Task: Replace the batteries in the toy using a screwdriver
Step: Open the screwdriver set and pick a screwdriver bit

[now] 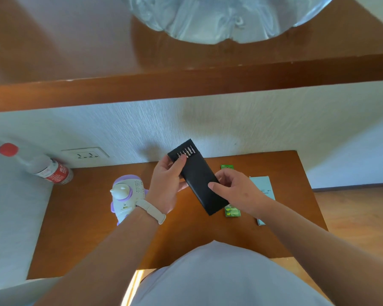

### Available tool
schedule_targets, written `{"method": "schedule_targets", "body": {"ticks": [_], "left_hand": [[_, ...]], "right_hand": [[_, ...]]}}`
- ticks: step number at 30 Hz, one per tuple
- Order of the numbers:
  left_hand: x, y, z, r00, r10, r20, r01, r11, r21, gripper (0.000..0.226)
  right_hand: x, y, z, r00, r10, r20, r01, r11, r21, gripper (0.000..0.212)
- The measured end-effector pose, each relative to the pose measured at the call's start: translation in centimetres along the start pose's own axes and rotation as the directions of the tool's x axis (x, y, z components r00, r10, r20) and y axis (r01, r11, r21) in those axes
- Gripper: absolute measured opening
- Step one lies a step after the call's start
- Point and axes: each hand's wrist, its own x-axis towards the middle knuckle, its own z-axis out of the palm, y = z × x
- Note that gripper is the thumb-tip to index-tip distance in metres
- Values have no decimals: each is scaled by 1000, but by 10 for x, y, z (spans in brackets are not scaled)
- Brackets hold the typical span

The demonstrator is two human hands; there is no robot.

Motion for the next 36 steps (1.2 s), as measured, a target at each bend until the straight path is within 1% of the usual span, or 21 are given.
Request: {"method": "schedule_targets", "body": {"ticks": [3,6,8,13,17,20,25,30,33,36], "left_hand": [[2,5,-4,1000,11,-21,-13,998,-67,27],[3,4,-6,1000,9,-25,-11,996,-89,27],[3,1,-7,1000,-10,-18,8,994,-108,27],[6,-9,-9,994,-105,-21,101,983,-154,18],[6,-13,-3,992,-123,-23,118,981,-151,25],[8,-10,5,994,-107,-26,102,983,-151,28],[10,-6,15,997,-55,-57,46,989,-137,26],[11,-9,16,997,-26,-75,15,990,-143,28],[8,-13,15,999,0,-43,-7,987,-160,32],[5,-14,17,999,37,15,-34,989,-143,33]], "right_hand": [[-4,10,6,998,68,0,-67,997,33,25],[-7,17,5,996,84,28,-86,988,128,19],[-9,19,4,997,66,29,-70,985,157,16],[-14,25,-1,998,66,-24,-64,994,89,15],[-22,27,-10,996,86,0,-86,994,68,16],[-27,26,-20,995,97,2,-97,992,80,15],[-33,23,-30,996,86,-21,-84,993,79,14],[-35,23,-35,995,97,12,-98,989,111,15],[-33,22,-32,992,116,52,-124,974,191,13],[-29,19,-27,991,126,54,-135,960,245,5]]}}
